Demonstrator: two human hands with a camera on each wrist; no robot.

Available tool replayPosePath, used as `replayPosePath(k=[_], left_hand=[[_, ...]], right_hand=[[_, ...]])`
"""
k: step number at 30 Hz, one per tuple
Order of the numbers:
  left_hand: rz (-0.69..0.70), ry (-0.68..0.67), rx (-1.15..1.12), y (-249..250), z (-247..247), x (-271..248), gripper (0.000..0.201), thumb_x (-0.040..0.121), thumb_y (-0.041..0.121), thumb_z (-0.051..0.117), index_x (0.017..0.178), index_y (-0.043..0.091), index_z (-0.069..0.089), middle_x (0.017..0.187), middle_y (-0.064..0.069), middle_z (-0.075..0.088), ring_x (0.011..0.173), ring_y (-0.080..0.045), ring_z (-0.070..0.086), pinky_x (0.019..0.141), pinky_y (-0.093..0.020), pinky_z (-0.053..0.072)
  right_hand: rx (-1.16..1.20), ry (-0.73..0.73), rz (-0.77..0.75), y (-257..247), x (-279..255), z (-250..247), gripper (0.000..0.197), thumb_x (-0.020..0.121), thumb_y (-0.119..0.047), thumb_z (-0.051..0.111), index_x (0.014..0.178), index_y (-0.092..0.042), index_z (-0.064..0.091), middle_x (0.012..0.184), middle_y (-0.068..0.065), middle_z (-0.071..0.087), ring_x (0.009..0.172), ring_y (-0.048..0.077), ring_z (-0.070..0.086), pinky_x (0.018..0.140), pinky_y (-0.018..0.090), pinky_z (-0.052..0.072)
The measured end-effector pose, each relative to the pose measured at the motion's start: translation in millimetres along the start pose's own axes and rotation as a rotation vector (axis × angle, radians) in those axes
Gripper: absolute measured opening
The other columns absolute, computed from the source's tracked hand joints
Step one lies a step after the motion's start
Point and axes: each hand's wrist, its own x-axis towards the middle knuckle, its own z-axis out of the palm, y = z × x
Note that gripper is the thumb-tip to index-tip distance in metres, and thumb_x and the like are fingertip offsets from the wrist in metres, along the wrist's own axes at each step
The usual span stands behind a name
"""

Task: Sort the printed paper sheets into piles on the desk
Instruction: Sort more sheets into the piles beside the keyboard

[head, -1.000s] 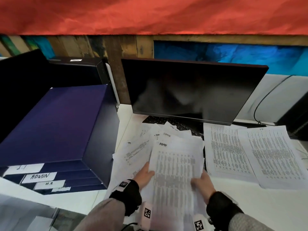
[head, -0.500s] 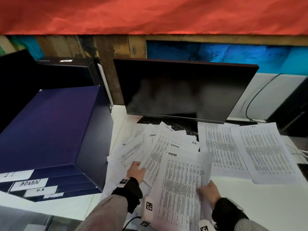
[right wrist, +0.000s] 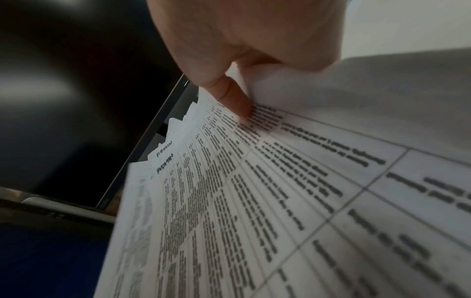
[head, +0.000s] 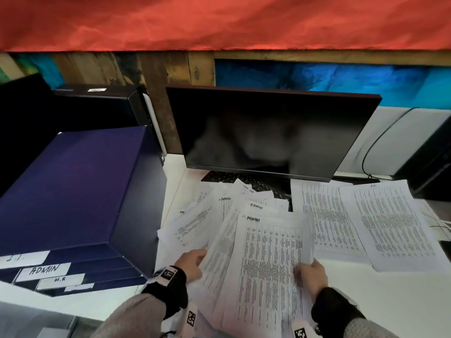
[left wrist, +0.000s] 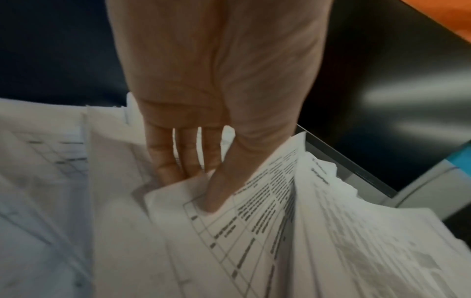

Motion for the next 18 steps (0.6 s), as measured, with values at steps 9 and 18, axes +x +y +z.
replayPosePath(k=[9, 18], left_hand=[[0.018, 0.158, -0.257, 37, 11, 14, 0.040, 0.087, 0.051, 0.048, 0.086, 0.014, 0.062, 0.090, -0.002, 0.057, 0.096, -0.022, 0.053, 0.098, -0.027, 0.039], [0.102, 0.474, -0.049, 41, 14, 9, 0.029, 0.097, 0.025, 0.047, 0.072, 0.012, 0.054, 0.078, 0.000, 0.054, 0.072, -0.016, 0.048, 0.064, -0.023, 0.032]], right_hand=[[-0.050, -0.201, 0.029, 15, 10, 17, 0.029, 0.078, 0.001, 0.053, 0.105, -0.005, 0.061, 0.094, 0.012, 0.071, 0.089, 0.032, 0.066, 0.089, 0.050, 0.052], [-0.053, -0.206, -0.010, 3, 2, 21, 0.026, 0.078, 0.004, 0.053, 0.100, -0.007, 0.061, 0.090, 0.012, 0.070, 0.088, 0.031, 0.065, 0.088, 0.047, 0.052]])
